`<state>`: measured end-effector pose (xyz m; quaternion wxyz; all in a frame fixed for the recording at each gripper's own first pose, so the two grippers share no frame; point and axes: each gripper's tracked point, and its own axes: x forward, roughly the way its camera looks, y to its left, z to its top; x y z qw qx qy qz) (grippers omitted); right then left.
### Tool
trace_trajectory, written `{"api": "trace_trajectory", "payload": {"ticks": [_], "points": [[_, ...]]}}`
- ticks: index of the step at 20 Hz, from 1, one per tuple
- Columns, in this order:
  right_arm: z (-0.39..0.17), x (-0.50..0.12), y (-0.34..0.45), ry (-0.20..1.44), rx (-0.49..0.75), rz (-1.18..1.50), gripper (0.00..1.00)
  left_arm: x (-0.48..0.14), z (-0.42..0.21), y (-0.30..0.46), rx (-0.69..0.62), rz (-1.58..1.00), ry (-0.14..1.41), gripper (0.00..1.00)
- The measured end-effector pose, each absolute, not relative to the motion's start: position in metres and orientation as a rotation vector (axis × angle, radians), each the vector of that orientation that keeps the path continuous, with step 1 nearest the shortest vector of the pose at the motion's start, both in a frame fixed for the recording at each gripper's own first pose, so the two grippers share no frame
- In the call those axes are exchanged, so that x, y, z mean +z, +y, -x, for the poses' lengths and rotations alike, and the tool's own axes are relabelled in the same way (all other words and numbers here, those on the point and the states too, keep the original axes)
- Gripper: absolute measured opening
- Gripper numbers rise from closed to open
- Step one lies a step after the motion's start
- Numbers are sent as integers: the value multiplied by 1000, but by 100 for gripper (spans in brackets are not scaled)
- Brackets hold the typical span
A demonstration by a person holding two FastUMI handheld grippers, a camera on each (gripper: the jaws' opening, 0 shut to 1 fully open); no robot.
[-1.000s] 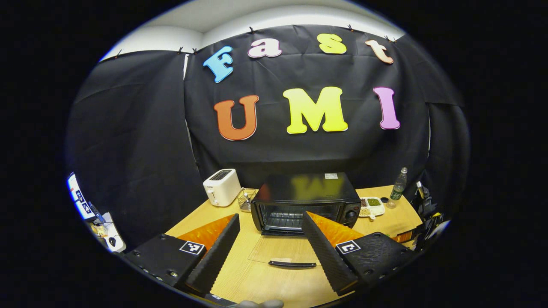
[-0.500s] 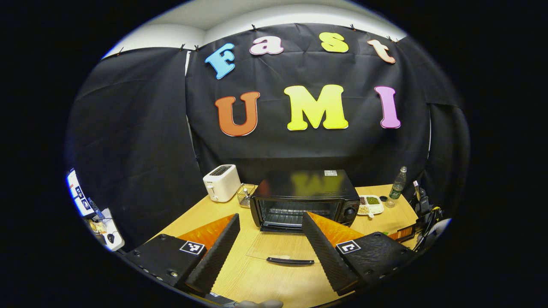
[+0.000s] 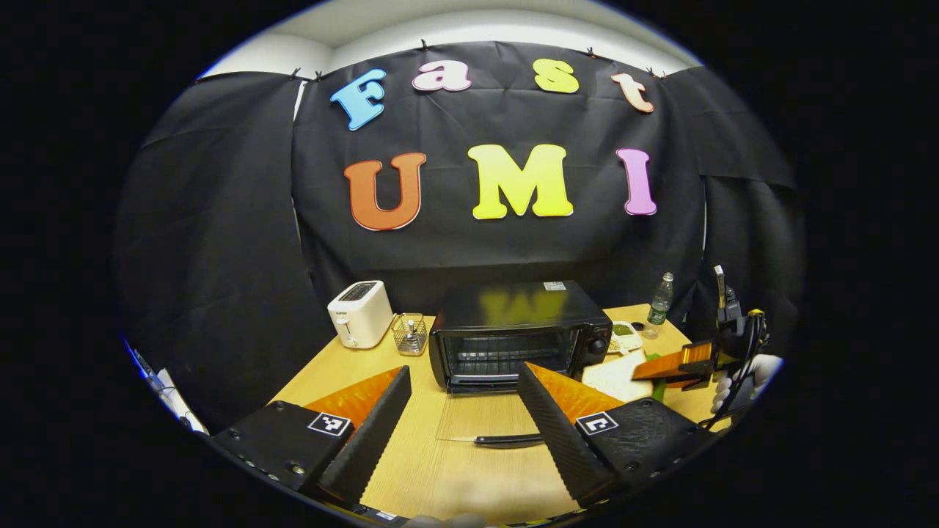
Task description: Open the electric oven with the left hand, put the food in, and close the electric oven.
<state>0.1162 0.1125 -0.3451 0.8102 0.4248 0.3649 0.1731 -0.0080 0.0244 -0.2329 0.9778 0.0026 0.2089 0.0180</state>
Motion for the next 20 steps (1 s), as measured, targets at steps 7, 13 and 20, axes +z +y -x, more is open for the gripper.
{"api": "trace_trajectory", "payload": {"ticks": [7, 13, 20], "points": [[-128, -365, 200, 623, 283, -1119, 37, -246, 20, 52, -58, 42, 403, 96], [-167, -385, 244, 493, 170, -1251, 38, -259, 38, 82, -76, 28, 402, 96], [-237, -393, 267, 393, 70, -1294, 37, -287, 51, 104, -68, 62, 447, 96]]}}
